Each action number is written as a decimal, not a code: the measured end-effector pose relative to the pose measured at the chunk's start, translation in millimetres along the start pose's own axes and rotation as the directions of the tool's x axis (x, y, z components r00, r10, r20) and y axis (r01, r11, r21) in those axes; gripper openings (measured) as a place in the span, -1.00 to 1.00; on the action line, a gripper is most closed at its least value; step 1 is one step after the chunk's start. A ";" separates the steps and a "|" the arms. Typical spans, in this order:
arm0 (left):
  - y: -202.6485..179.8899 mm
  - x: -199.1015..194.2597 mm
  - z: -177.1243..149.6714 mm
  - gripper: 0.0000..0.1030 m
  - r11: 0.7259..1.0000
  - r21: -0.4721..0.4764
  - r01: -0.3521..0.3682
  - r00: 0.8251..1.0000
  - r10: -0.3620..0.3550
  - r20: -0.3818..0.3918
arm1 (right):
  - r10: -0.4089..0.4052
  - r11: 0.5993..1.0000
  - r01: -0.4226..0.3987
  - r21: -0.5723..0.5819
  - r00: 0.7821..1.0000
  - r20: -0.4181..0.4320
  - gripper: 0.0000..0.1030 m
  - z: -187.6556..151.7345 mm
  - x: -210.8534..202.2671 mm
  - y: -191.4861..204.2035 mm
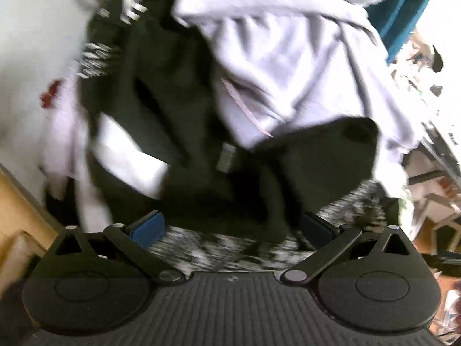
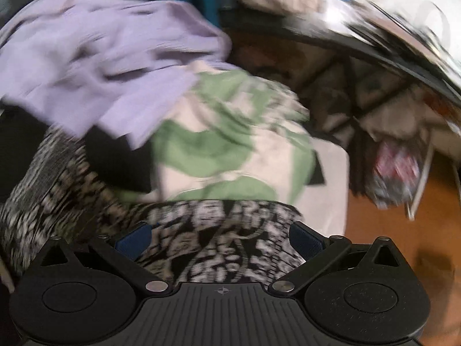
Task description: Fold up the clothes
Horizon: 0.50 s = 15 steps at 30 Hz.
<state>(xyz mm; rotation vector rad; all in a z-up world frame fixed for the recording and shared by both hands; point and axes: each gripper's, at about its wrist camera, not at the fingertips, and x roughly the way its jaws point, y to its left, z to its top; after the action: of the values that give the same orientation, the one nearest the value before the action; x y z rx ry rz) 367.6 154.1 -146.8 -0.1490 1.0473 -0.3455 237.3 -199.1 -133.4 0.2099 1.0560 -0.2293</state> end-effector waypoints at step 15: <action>-43.2 48.6 -3.8 1.00 0.997 0.045 -0.065 0.994 0.068 -0.086 | 0.047 0.933 -0.068 -0.354 0.997 -0.069 0.98 5.4 46.0 60.0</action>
<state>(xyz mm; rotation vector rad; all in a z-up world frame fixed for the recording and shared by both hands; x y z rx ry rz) 377.2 96.9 -176.3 -0.0611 1.1278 -0.3160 280.7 -147.2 -167.6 -0.0812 1.1295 0.0245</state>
